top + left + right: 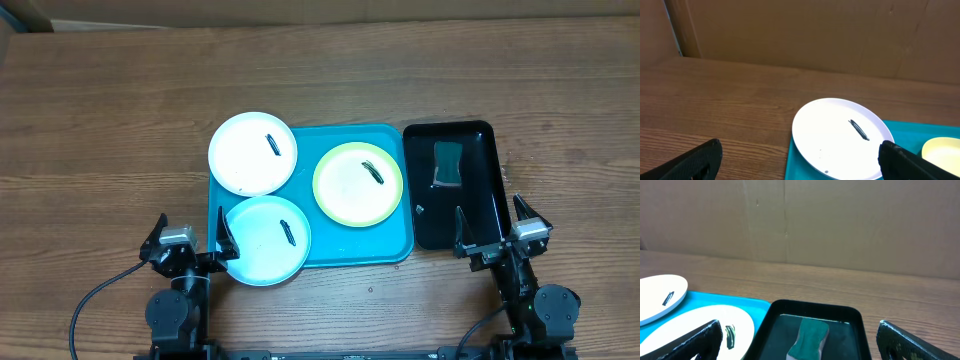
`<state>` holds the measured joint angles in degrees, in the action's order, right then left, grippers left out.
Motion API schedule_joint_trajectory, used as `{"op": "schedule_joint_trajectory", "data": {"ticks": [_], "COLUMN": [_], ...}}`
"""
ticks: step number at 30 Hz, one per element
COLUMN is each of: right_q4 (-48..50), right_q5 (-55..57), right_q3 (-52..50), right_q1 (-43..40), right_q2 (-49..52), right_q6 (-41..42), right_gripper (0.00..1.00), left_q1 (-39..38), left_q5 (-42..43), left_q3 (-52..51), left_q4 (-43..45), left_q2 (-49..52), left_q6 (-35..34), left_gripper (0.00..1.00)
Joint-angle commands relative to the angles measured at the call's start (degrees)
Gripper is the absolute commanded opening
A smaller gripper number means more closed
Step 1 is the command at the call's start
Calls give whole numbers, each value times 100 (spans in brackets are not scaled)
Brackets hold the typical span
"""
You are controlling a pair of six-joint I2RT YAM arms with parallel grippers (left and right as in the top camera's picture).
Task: Clean dirty plates on tray and stack at the side
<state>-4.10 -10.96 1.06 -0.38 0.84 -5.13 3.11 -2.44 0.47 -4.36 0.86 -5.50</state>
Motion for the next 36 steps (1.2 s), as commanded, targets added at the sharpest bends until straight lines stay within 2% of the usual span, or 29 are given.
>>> {"op": "schedule_joint_trajectory", "data": {"ticks": [1,36], "right_q4": [31,31], "right_q5": [66,66], "right_q3": [-59,-59], "right_q1": [0,0], "right_q2": [-55,-55], "right_q6": [22,22], "right_gripper": [100,100], "left_q1": [26,24], "left_q5": [-57,57], "left_q3": [-20,-20], "left_q4": [13,9], "left_q2": [-50,-50], "left_q6": [125,79], "left_gripper": [100,100]}}
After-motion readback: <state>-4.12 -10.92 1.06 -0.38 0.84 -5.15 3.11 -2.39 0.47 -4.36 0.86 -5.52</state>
